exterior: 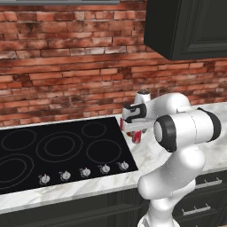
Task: Four empty soda cans are scattered around the kitchen. Gather all the cans and cluster them next to the stove for recycling.
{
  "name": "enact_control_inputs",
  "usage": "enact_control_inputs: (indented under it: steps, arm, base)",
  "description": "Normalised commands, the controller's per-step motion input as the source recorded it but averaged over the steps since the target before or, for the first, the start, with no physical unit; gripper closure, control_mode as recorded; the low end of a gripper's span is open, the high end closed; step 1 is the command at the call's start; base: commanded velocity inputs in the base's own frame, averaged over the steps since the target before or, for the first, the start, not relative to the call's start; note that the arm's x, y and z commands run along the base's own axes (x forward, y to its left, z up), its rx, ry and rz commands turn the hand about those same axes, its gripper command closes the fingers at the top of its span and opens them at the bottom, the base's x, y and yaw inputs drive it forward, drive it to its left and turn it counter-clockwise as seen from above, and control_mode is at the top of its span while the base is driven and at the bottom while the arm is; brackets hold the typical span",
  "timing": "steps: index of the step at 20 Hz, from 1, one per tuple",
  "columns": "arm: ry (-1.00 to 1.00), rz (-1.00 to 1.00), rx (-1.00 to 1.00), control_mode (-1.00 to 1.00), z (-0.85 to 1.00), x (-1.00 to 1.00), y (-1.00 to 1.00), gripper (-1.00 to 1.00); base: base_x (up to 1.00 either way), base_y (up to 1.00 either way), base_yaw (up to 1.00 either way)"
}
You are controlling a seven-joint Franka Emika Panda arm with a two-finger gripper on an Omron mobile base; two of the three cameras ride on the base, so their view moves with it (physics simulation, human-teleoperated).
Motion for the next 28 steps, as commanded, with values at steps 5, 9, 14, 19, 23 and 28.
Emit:
enact_control_inputs:
  steps: [5, 9, 14, 19, 23, 28]
  arm:
    - [0.00, 0.00, 0.00, -1.00, 0.00, 0.00, 0.00, -1.00]
    - [-0.03, 0.00, 0.00, -1.00, 0.25, -0.08, 0.00, -1.00]
    - [-0.07, -0.01, 0.00, -1.00, 0.38, -0.40, -0.02, -1.00]
    - [-0.08, -0.04, 0.00, -1.00, 0.42, -0.58, -0.10, -1.00]
    - [-0.04, -0.07, 0.00, -1.00, 0.47, -0.51, -0.01, -1.00]
    - [-0.01, -0.06, 0.00, -1.00, 0.43, -0.39, 0.00, -1.00]
  base:
    - [0.00, 0.00, 0.00]
    - [0.00, 0.00, 0.00]
    - [0.00, 0.00, 0.00]
    - [0.00, 0.00, 0.00]
    - [0.00, 0.00, 0.00]
    - [0.00, 0.00, 0.00]
